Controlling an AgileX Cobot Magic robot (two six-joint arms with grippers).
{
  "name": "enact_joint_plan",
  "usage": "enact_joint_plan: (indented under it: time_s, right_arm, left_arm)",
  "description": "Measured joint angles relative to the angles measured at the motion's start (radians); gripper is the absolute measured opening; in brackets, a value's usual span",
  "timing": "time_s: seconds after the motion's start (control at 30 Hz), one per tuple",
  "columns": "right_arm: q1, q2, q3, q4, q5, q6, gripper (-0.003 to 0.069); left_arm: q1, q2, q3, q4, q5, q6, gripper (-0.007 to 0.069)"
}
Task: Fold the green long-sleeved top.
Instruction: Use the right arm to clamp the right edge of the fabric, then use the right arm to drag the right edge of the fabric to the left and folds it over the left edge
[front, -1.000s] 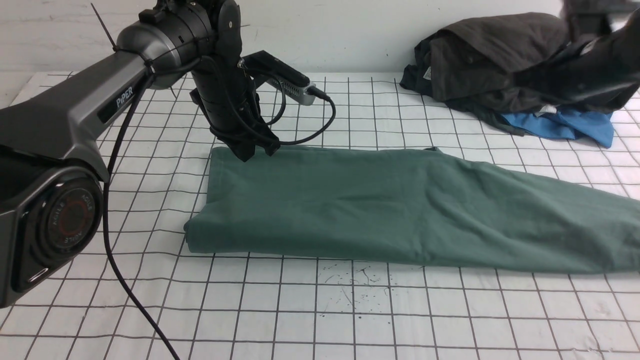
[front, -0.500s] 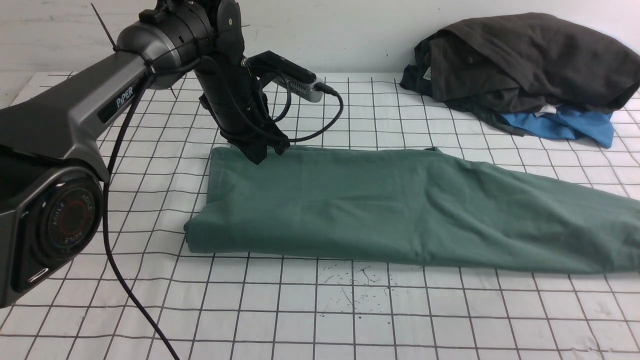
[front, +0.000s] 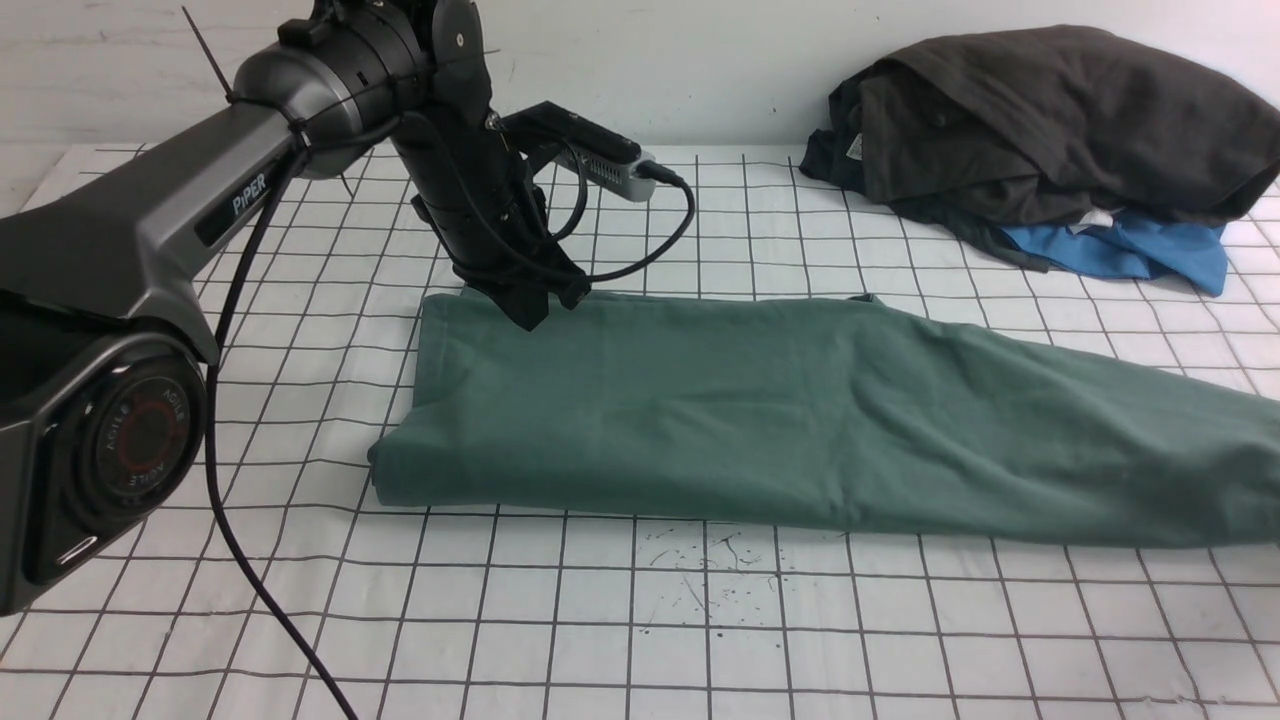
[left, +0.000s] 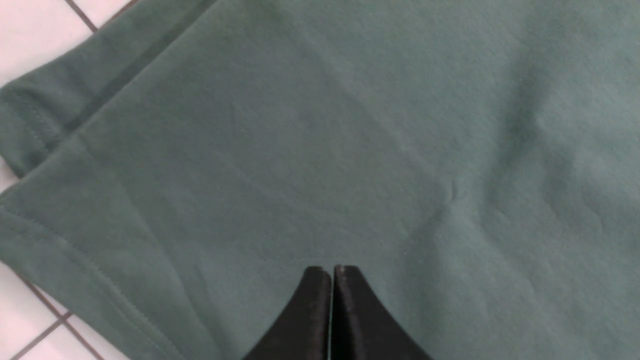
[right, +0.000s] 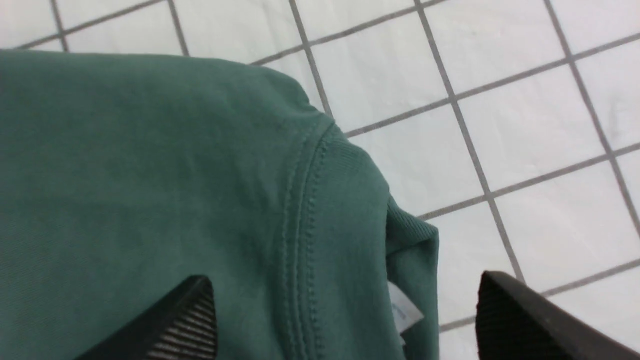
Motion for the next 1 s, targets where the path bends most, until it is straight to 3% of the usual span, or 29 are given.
enact_joint_plan:
  time_s: [0.27,0.47,0.7,0.73,0.77,0.8,0.83,0.9,1.0]
  right_arm:
    - [0.000,0.108,-0.006,-0.014,-0.071,0.055,0.0689]
    - [0.000,0.118,-0.006,-0.018,-0.072,0.064,0.0614]
    - [0.000,0.118,-0.008,-0.018,-0.044,0.023,0.0331]
    - [0.000,0.117,-0.008,-0.018,-0.037,0.002,0.0240]
    - [0.000,0.117,-0.008,-0.018,-0.035,0.000,0.0240]
    - [0.000,0.108,-0.008,-0.018,-0.026,-0.020,0.0135]
    - [0.000,0.100,-0.008,-0.018,-0.021,-0.030,0.0091]
    - [0.001,0.064,-0.008,-0.033,-0.009,-0.050,0.0031]
    - [0.002,0.008,-0.025,-0.084,0.015,-0.053,0.0022]
  left_arm:
    - [0.000,0.000,0.000,0.000,0.000,0.001,-0.0008]
    - [0.000,0.000,0.000,0.000,0.000,0.002,-0.0008]
    - [0.000,0.000,0.000,0.000,0.000,0.003,-0.0008]
    - [0.000,0.000,0.000,0.000,0.000,0.004,-0.0008]
    - [0.000,0.000,0.000,0.000,0.000,0.004,-0.0008]
    - [0.000,0.000,0.000,0.000,0.000,0.004,-0.0008]
    - [0.000,-0.001,0.000,0.002,0.000,0.004,-0.0008]
    - [0.000,-0.010,0.000,0.014,0.000,0.005,-0.0008]
    - [0.000,-0.031,0.001,0.035,0.000,0.005,-0.0008]
